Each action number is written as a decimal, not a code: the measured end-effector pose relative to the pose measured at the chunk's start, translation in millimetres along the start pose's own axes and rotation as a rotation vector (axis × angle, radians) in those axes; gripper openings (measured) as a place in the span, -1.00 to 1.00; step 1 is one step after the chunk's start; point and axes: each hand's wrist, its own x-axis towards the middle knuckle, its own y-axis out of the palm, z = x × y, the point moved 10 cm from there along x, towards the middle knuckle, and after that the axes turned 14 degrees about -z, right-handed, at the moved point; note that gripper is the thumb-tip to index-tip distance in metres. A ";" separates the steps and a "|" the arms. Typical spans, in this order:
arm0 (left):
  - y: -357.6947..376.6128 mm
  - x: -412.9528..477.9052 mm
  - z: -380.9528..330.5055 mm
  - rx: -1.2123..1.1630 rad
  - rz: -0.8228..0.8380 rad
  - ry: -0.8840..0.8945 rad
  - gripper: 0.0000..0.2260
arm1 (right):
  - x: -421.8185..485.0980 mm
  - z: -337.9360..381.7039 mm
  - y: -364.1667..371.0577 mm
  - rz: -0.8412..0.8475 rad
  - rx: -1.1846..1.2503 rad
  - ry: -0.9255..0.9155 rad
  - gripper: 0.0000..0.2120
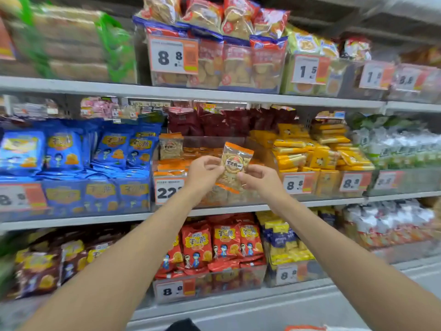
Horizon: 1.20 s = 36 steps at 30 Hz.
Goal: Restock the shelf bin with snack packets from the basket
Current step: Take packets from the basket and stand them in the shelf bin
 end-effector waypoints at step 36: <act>-105.1 153.4 -1.3 0.849 -0.180 0.399 -0.63 | 119.6 1.4 197.6 0.353 -0.328 -0.081 -0.68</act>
